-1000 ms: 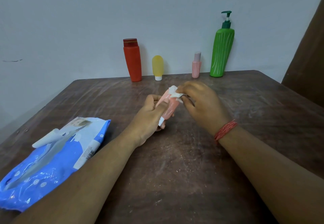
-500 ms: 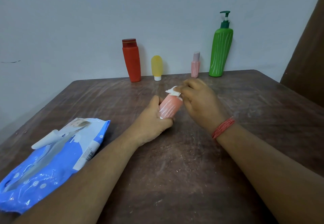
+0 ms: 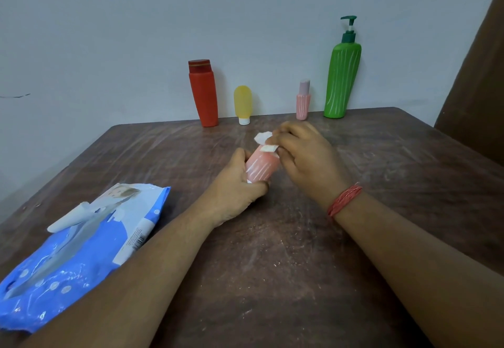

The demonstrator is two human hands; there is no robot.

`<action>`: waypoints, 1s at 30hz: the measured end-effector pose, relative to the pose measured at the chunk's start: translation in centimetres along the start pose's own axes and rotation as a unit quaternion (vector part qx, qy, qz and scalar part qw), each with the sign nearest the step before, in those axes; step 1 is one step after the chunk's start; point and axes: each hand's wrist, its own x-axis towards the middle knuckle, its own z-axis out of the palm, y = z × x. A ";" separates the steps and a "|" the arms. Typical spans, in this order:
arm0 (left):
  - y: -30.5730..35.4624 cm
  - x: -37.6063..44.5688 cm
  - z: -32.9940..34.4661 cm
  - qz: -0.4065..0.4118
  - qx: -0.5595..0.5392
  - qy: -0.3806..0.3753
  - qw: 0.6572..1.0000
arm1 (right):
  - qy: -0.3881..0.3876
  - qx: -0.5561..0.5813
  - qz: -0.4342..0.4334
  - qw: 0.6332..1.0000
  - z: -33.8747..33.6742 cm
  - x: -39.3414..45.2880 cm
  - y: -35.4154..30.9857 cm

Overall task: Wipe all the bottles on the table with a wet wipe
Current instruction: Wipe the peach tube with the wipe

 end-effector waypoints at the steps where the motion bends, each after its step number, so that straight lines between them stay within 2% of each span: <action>1: 0.0 0.0 0.0 0.000 0.000 -0.002 1.000 | -0.003 0.006 -0.002 1.000 0.0 0.0 0.0; 4: 0.1 -0.2 -0.1 0.004 -0.027 0.010 1.000 | -0.050 0.015 -0.076 0.996 0.5 -0.4 -0.6; 5: 0.1 -0.2 0.0 0.003 -0.024 0.011 1.000 | -0.044 0.011 -0.076 0.996 0.6 -0.3 -0.5; 8: 0.1 -0.2 0.0 -0.002 -0.004 0.005 1.000 | 0.002 0.006 -0.006 1.000 0.5 0.0 0.0; 12: 0.1 -0.2 -0.1 -0.008 -0.032 0.014 0.999 | -0.061 0.017 -0.070 0.996 0.7 -0.3 -0.6; 16: 0.3 -0.2 0.0 -0.009 0.008 0.001 1.000 | -0.002 0.009 0.022 1.000 0.4 -0.1 0.4; 20: 0.4 -0.3 -0.1 -0.009 -0.026 0.010 1.000 | -0.072 0.029 -0.051 0.996 0.6 -0.4 -0.3; 25: 0.4 -0.2 0.0 -0.002 0.022 -0.001 1.000 | -0.012 0.022 0.030 0.999 0.1 -0.1 0.3; 28: 0.5 -0.4 -0.2 0.006 0.000 0.007 1.000 | -0.074 0.028 -0.052 0.995 0.3 -0.3 -0.5; 30: 0.6 -0.5 -0.1 0.010 0.013 0.004 1.000 | -0.061 0.003 -0.053 0.997 0.2 -0.3 -0.1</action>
